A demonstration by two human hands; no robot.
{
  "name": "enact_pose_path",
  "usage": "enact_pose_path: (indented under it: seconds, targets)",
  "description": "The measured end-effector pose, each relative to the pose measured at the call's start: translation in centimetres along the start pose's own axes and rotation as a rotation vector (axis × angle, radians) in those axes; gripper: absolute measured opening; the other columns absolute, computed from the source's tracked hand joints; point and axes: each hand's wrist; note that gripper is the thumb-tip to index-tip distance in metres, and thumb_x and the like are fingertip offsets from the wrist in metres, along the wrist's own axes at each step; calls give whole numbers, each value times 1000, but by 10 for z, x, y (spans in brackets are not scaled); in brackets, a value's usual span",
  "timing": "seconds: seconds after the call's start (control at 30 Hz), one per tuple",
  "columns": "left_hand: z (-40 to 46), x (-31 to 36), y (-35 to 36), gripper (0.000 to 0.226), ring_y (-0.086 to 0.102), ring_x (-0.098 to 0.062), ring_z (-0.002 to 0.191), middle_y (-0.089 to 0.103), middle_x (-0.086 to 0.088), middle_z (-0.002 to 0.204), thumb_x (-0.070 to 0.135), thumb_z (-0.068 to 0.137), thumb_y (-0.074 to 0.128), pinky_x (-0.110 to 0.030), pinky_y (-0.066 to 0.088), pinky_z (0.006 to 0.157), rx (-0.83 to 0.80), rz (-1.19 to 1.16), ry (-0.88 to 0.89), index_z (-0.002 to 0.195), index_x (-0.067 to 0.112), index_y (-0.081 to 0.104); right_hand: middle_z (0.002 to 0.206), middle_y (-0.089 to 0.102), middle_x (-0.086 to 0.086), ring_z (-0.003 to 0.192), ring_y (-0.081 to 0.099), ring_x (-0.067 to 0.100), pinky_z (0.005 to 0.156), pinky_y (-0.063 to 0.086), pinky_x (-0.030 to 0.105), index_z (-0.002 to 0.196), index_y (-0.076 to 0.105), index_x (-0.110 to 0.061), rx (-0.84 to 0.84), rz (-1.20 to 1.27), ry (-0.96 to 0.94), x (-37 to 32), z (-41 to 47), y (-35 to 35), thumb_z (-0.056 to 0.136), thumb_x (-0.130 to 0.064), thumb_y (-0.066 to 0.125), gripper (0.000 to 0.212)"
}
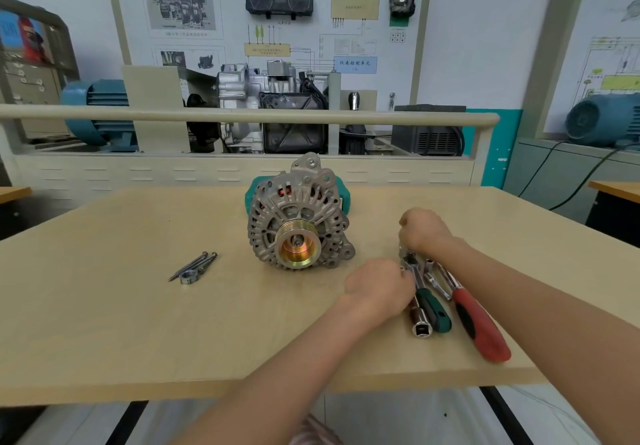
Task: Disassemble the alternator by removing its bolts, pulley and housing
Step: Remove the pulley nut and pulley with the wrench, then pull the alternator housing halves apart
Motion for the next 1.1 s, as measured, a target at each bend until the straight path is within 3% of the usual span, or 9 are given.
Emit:
enact_pose_path:
  seconds: [0.23, 0.37, 0.47, 0.6, 0.73, 0.83, 0.93, 1.0, 1.1]
  targets:
    - [-12, -32, -21, 32, 59, -20, 103, 65, -3, 114, 26, 95, 42, -35, 51, 87, 116, -117, 69, 114, 14, 65, 108, 58, 10, 101, 53, 25, 84, 40, 32, 108, 56, -6, 61, 820, -21, -49, -5, 6, 97, -28, 43, 28]
    - [-43, -61, -35, 25, 52, -6, 87, 60, 8, 95, 26, 89, 45, -25, 43, 76, 633, -154, 259, 101, 18, 65, 117, 59, 5, 103, 54, 16, 87, 44, 30, 121, 53, -9, -92, 1134, -35, -81, -10, 16, 97, -41, 38, 42]
    - [-49, -83, -41, 41, 43, -23, 113, 51, -12, 120, 24, 86, 58, -31, 34, 97, 972, -4, 241, 122, 7, 54, 112, 67, 8, 100, 60, 18, 76, 46, 29, 119, 61, -15, -267, 1303, -3, -98, -11, 19, 97, -48, 29, 51]
    - [-38, -99, -41, 85, 3, -17, 144, 2, -7, 157, 39, 89, 58, -31, 7, 116, 724, -306, -10, 151, 13, 6, 115, 65, 15, 108, 58, 27, 94, 45, 37, 122, 59, -10, -349, 1349, 48, -106, -10, 21, 96, -48, 21, 59]
    - [-26, -105, -35, 88, -7, -5, 144, -11, 6, 159, 51, 91, 50, -21, 0, 112, 686, -517, -5, 152, 20, -5, 124, 56, 15, 115, 49, 28, 106, 35, 44, 122, 54, -11, -221, 1189, 125, -113, -9, 22, 96, -46, 17, 57]
    - [-18, -111, -46, 73, 4, -6, 145, 7, 5, 160, 55, 94, 38, -22, 3, 112, 703, -561, -50, 152, 20, 11, 125, 53, 16, 116, 44, 32, 104, 31, 47, 121, 50, -10, -7, 924, 148, -118, -20, 31, 95, -46, 14, 57]
    - [-7, -127, -75, 37, 51, -20, 120, 58, 5, 120, 51, 98, 31, -35, 41, 100, 619, -802, -153, 118, 32, 55, 122, 50, 14, 114, 44, 31, 98, 29, 46, 119, 47, -9, 213, 619, 158, -114, -41, 37, 94, -57, 19, 61]
    - [1, -141, -96, 31, 61, -15, 86, 62, 3, 92, 42, 100, 30, -29, 48, 72, 499, -1061, -244, 97, 28, 58, 93, 56, 3, 88, 52, 24, 88, 36, 42, 91, 50, -14, 354, 623, 96, -100, -50, 42, 96, -53, 24, 47]
    - [11, -159, -97, 26, 58, -15, 82, 62, -4, 91, 30, 99, 37, -30, 49, 70, 385, -1138, -240, 104, 14, 57, 77, 52, -3, 68, 50, 14, 77, 43, 38, 79, 42, -20, 359, 703, 11, -79, -48, 44, 98, -42, 32, 32]
Point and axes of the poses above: each hand's wrist, its own z-axis towards the middle knuckle, its own y-axis out of the palm, x = y × z
